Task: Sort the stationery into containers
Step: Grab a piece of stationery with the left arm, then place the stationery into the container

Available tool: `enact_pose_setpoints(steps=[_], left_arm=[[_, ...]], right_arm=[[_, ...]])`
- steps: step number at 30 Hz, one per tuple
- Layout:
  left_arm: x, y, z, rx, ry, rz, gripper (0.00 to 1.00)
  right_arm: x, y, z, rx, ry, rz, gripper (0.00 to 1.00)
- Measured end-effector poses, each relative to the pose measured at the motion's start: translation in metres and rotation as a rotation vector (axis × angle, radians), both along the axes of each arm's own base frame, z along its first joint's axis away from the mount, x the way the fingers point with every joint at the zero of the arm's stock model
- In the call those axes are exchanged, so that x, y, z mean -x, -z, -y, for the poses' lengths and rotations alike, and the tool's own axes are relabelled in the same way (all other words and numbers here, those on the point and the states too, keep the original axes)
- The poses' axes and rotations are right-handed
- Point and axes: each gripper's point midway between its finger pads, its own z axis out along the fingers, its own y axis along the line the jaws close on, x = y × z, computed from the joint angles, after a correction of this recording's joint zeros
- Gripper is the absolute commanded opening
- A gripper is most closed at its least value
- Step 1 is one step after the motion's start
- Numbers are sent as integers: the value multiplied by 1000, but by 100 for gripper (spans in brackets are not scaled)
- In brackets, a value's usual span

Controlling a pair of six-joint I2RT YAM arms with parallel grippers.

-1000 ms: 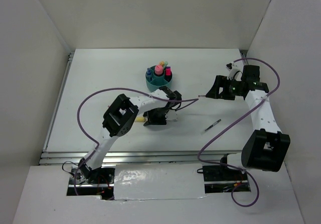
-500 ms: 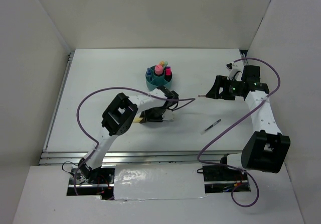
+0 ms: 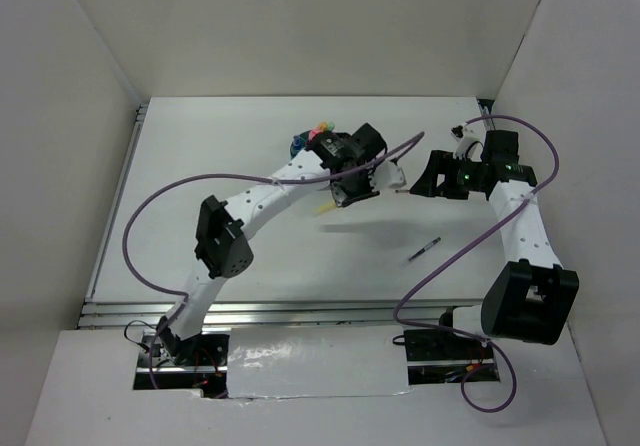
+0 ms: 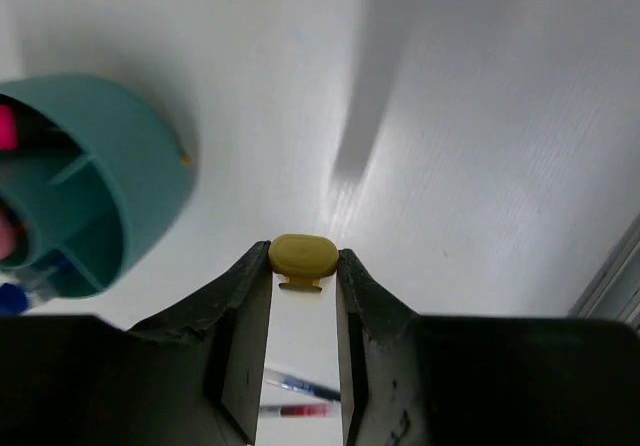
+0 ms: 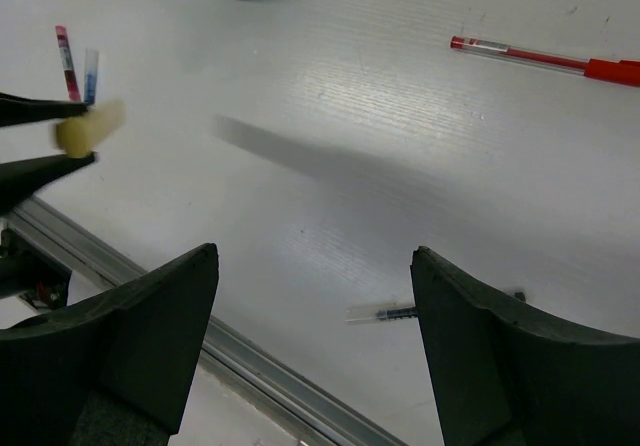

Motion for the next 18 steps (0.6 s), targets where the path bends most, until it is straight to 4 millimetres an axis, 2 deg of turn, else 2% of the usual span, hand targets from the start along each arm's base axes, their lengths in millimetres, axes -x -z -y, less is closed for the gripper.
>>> enact_pose_setpoints(steps=[3,6,7,11,12,14,16,18], left_arm=[[-11,-64,16,222,-33,85,0],[-41,-127,0,454,-129,170,0],[-64,-158,-24,564,-206,227,0],[-132,-226,-108,774,-424,425,0],[-148,-238,-125,803,-464,471,0],[-169,-255,-143,845,-507,527,0],[-185,-263,-143,889,-508,551,0],[-195,-257,-142,916,-512,535,0]], right_arm=[[0,0,0,-1,0,0,84],[0,0,0,-2,-2,0,84],[0,0,-1,-4,-3,1,84],[0,-1,-2,-8,-6,1,83],[0,-1,-2,-8,-6,1,83],[1,-1,-2,-9,-7,0,83],[0,-1,-2,-8,-7,0,84],[0,-1,-2,-8,-6,0,83]])
